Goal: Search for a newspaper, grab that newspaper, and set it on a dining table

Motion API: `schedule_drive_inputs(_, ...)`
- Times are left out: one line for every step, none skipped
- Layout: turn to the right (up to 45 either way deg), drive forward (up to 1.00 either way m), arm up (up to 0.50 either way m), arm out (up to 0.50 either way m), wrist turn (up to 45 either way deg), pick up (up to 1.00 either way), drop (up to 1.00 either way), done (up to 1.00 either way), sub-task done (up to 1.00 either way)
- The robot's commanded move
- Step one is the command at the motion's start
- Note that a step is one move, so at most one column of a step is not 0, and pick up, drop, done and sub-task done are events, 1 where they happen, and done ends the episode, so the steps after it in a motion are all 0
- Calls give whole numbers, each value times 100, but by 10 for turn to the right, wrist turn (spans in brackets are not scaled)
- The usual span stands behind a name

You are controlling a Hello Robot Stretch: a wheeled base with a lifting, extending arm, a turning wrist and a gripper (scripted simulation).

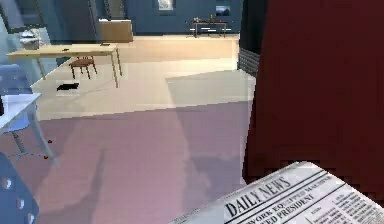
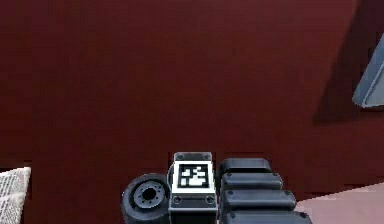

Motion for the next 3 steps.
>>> schedule_drive_inputs(180,0,0,0,0,0,0,0,0)
schedule_drive_inputs(0,10,0,0,0,0,0,0,0)
schedule_drive_inputs(-300,0,0,0,0,0,0,0,0)
